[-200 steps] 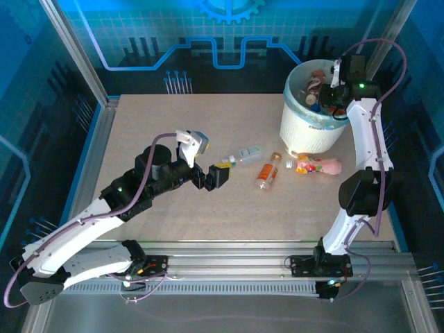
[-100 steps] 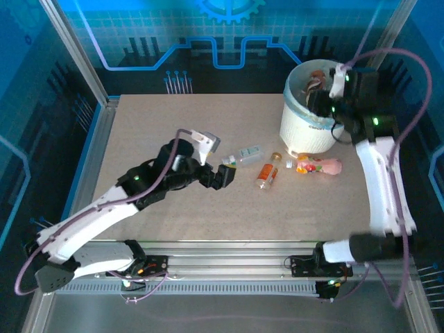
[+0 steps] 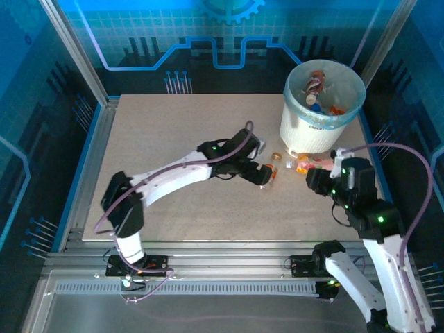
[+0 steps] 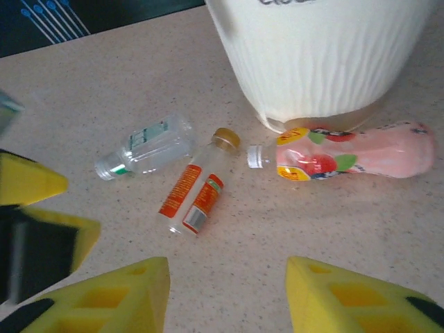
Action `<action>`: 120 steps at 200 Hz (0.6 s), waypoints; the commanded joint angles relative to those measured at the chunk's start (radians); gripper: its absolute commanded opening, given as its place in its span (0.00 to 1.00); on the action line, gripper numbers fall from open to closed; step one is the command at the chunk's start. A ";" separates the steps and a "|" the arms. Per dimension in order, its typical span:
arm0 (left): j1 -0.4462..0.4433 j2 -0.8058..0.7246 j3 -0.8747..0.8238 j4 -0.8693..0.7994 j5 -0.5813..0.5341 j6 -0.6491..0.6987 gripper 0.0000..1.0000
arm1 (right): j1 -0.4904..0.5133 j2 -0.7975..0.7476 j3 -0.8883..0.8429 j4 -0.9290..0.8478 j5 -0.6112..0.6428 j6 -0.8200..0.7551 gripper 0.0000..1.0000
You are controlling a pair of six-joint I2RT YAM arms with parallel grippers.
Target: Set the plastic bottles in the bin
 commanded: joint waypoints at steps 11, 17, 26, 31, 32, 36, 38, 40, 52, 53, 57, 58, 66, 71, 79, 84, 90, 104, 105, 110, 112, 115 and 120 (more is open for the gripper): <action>-0.009 0.139 0.096 -0.082 -0.025 -0.015 0.94 | 0.010 -0.146 -0.012 -0.045 0.160 -0.011 0.50; -0.009 0.159 0.107 -0.078 -0.032 -0.020 0.94 | 0.009 -0.165 -0.007 -0.045 0.169 -0.015 0.50; -0.009 0.189 0.122 -0.076 -0.039 -0.024 0.93 | 0.009 -0.183 -0.003 -0.043 0.175 -0.018 0.51; -0.009 0.204 0.131 -0.076 -0.039 -0.025 0.92 | 0.009 -0.192 -0.004 -0.040 0.177 -0.019 0.50; -0.009 0.208 0.134 -0.076 -0.038 -0.025 0.92 | 0.009 -0.192 -0.003 -0.041 0.177 -0.019 0.51; -0.009 0.225 0.142 -0.076 -0.033 -0.026 0.92 | 0.009 -0.198 -0.005 -0.039 0.177 -0.021 0.51; -0.009 0.233 0.146 -0.079 -0.029 -0.027 0.92 | 0.010 -0.199 -0.005 -0.039 0.178 -0.022 0.51; -0.009 0.240 0.152 -0.081 -0.028 -0.027 0.92 | 0.009 -0.202 -0.006 -0.039 0.178 -0.023 0.51; -0.012 0.285 0.187 -0.101 -0.008 -0.032 0.90 | 0.009 -0.206 -0.013 -0.041 0.176 -0.026 0.51; -0.012 0.289 0.189 -0.102 -0.008 -0.033 0.90 | 0.010 -0.207 -0.015 -0.041 0.175 -0.025 0.51; -0.013 0.303 0.199 -0.107 -0.005 -0.032 0.90 | 0.010 -0.208 -0.019 -0.043 0.172 -0.025 0.51; -0.014 0.305 0.203 -0.108 -0.005 -0.032 0.90 | 0.009 -0.208 -0.020 -0.044 0.171 -0.024 0.51; -0.018 0.326 0.219 -0.113 -0.007 -0.031 0.89 | 0.009 -0.210 -0.028 -0.047 0.165 -0.021 0.51; -0.019 0.338 0.230 -0.115 -0.003 -0.031 0.89 | 0.009 -0.212 -0.034 -0.049 0.158 -0.018 0.51; -0.021 0.352 0.243 -0.113 0.012 -0.030 0.88 | 0.009 -0.215 -0.046 -0.050 0.150 -0.017 0.51; -0.023 0.361 0.252 -0.110 0.019 -0.028 0.89 | 0.009 -0.221 -0.055 -0.049 0.149 -0.014 0.51; -0.024 0.375 0.268 -0.115 0.022 -0.027 0.88 | 0.010 -0.225 -0.064 -0.047 0.146 -0.015 0.51; -0.024 0.412 0.313 -0.134 0.026 -0.023 0.88 | 0.010 -0.233 -0.081 -0.043 0.141 -0.014 0.51; -0.024 0.414 0.317 -0.136 0.027 -0.022 0.88 | 0.010 -0.234 -0.081 -0.043 0.140 -0.013 0.51; -0.024 0.427 0.336 -0.143 0.026 -0.019 0.88 | 0.009 -0.236 -0.084 -0.043 0.138 -0.013 0.51; -0.023 0.433 0.342 -0.145 0.026 -0.018 0.88 | 0.011 -0.237 -0.084 -0.043 0.137 -0.014 0.51; -0.024 0.441 0.352 -0.150 0.024 -0.016 0.88 | 0.010 -0.238 -0.085 -0.043 0.136 -0.014 0.51; -0.023 0.458 0.369 -0.156 0.022 -0.014 0.87 | 0.010 -0.241 -0.086 -0.044 0.136 -0.015 0.51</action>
